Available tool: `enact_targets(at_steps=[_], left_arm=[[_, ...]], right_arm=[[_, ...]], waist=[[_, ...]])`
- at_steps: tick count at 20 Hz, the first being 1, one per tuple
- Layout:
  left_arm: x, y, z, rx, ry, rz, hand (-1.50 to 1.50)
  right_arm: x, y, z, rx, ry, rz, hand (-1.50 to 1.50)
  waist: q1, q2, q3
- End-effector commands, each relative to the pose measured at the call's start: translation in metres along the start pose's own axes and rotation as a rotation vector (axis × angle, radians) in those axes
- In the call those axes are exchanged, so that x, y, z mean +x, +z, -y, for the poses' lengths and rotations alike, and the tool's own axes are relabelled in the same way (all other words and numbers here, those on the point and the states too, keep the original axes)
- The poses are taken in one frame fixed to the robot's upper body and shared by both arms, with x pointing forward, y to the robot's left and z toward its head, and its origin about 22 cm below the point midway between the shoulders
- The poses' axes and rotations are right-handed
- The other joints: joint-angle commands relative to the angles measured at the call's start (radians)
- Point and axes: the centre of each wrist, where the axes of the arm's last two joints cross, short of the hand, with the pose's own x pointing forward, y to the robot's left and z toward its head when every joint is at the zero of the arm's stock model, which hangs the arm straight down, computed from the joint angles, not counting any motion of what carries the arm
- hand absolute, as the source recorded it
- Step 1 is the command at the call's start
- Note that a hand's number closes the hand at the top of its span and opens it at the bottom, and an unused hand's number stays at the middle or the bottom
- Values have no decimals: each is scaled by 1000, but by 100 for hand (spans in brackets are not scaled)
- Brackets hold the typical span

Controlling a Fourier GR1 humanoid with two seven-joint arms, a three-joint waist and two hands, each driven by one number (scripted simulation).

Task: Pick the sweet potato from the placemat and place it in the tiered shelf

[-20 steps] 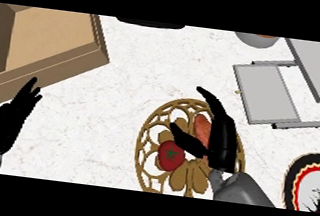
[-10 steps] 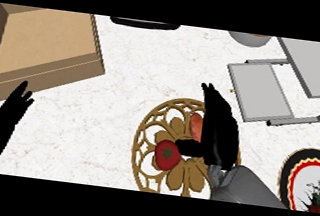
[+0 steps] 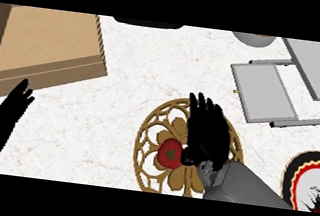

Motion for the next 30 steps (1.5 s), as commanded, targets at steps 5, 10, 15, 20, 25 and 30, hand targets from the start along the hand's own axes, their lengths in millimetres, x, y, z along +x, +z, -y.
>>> enact_targets(at_steps=[5,10,15,20,25,30], left_arm=[[-9,2,-2,-6,15,-5,0],[-7,-2,-8,10,12,16,0],[-1,-3,-5,-4,10,15,0],[-9,7,-4,6,2,1,0],[0,-2,3,1,2,20,0],[-3,-4,0,1,3,17,0]], right_arm=[[10,6,11,107,227,-171,-150],[-5,-15,17,129,244,-187,-150],[-9,-38,13,138,242,-237,-150],[-31,-25,12,125,236,-214,-150],[-15,-37,-1,114,222,-197,-150],[-30,-42,-21,139,239,-200,-150]], waist=[[-2,5,3],[3,8,4],[9,10,5],[4,8,5],[7,9,5],[7,10,5]])
